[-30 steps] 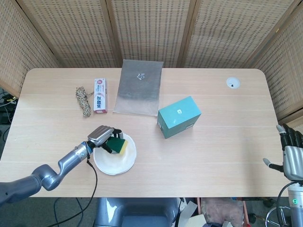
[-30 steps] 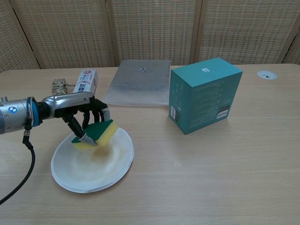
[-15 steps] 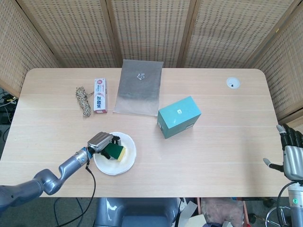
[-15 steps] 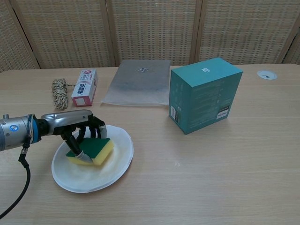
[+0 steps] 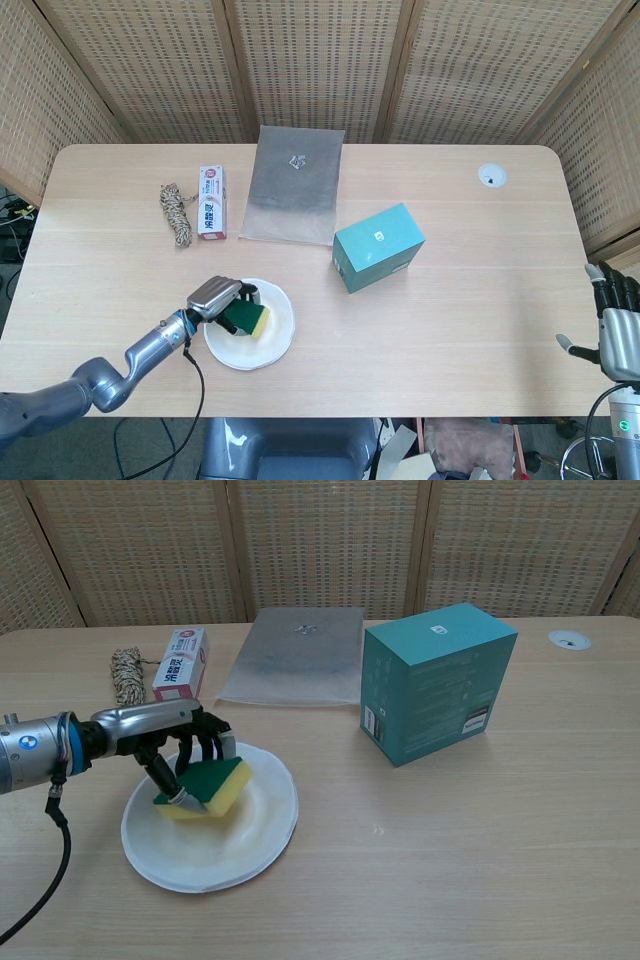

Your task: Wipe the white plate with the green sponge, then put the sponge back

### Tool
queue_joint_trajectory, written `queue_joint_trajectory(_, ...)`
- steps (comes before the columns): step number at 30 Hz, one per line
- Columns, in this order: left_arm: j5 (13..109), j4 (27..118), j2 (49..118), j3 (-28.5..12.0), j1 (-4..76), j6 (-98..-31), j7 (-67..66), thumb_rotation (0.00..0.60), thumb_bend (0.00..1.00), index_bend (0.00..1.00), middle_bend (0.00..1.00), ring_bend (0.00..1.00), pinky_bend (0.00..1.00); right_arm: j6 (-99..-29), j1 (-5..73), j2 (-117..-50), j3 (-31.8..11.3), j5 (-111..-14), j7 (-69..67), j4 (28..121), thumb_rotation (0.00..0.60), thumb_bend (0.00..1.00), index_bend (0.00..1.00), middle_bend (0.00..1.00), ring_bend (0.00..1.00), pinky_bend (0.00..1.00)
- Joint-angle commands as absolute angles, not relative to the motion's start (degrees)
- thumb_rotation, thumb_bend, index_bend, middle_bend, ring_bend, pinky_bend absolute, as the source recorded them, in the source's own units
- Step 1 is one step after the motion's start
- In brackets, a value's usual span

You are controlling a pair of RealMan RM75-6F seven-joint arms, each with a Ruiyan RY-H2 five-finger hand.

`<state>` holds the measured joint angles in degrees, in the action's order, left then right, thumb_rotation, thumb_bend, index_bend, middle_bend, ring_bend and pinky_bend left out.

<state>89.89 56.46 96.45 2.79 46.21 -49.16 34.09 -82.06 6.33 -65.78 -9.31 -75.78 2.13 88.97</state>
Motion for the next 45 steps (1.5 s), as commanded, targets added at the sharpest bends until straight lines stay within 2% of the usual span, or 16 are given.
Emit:
queue_joint_trajectory(1, 90.47, 58.92, 94.94, 1.83, 46.63, -50.81, 34.59, 0.600, 0.08, 0.51, 0.46, 0.42, 0.53, -82.05, 6.33, -65.75, -9.29, -75.78, 2.19, 89.04, 0.600, 0.00, 0.00, 0.00, 0.00, 0.00)
queue_joint_trajectory(4, 90.05, 60.25, 95.34, 1.60, 47.25, -49.56, 33.76, 0.600, 0.08, 0.51, 0.46, 0.42, 0.53, -81.87, 6.36, -65.73, -9.26, -75.67, 2.23, 89.14, 0.600, 0.00, 0.00, 0.00, 0.00, 0.00)
queue_joint_trajectory(14, 88.88, 55.91, 99.84, 2.20, 46.82, -47.45, 34.57, 0.600, 0.08, 0.51, 0.46, 0.42, 0.53, -81.35, 6.49, -65.61, -9.35, -75.22, 2.01, 89.05, 0.600, 0.00, 0.00, 0.00, 0.00, 0.00)
queue_joint_trajectory(26, 90.17, 51.50, 101.79, 3.56, 45.61, -49.00, 38.17, 0.600, 0.09, 0.51, 0.46, 0.42, 0.53, -81.33, 6.43, -65.44, -9.39, -75.09, 1.70, 89.28, 0.600, 0.00, 0.00, 0.00, 0.00, 0.00)
queue_joint_trajectory(38, 90.80, 57.34, 98.55, 1.23, 47.23, -51.88, 36.78, 0.600, 0.09, 0.52, 0.46, 0.42, 0.53, -81.48, 6.35, -65.29, -9.25, -75.35, 1.73, 89.58, 0.600, 0.00, 0.00, 0.00, 0.00, 0.00)
queue_joint_trajectory(45, 88.73, 55.44, 102.21, -0.17, 48.39, -49.04, 34.88, 0.600, 0.09, 0.52, 0.46, 0.42, 0.53, -81.37, 6.41, -65.39, -9.22, -75.34, 1.72, 89.40, 0.600, 0.00, 0.00, 0.00, 0.00, 0.00)
